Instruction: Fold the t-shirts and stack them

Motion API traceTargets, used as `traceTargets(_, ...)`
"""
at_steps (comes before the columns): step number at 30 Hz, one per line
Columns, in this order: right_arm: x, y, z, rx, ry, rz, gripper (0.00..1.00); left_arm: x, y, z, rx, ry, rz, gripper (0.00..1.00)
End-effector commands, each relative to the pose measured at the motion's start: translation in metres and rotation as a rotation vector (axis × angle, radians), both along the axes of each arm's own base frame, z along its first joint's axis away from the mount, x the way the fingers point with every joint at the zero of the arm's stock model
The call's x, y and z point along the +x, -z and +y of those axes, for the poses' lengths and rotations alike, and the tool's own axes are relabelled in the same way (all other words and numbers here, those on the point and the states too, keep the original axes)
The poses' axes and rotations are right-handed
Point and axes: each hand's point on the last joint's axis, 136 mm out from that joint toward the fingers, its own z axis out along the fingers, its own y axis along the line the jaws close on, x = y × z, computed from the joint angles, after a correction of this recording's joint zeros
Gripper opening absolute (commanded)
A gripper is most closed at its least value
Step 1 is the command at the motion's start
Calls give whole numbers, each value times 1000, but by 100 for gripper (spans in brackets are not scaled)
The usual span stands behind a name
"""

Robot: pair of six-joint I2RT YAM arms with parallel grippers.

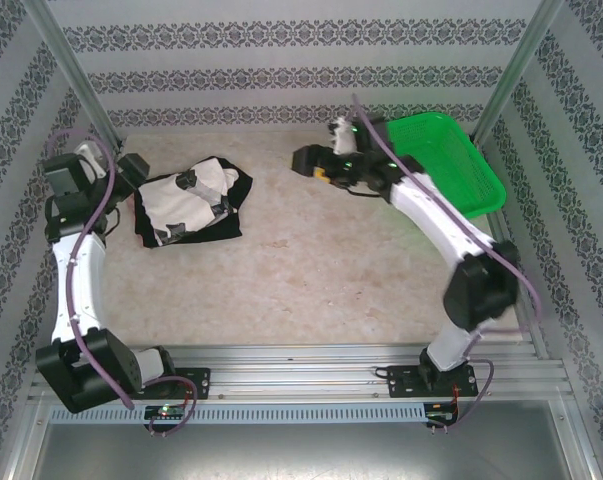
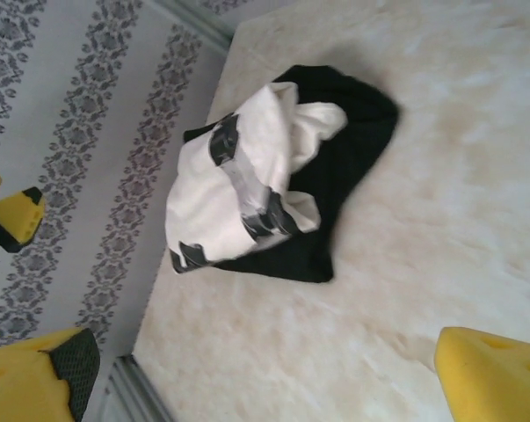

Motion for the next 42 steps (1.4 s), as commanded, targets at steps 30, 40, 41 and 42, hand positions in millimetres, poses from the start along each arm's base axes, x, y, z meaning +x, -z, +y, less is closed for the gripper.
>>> traceTargets(30,-150,80,-93,-98,134,128,98,129,250,-4,215,43,594,81)
traceTargets(40,-150,96,-132,-212,225,165,98,127,160,-35,136,123,369,82)
traceTargets(41,-150,98,-141,-242,247,151,98,118,148,-41,124,129,335,82)
traceTargets(42,-149,100,-155,-292,284,130,98,105,135,-48,105,133,293,83)
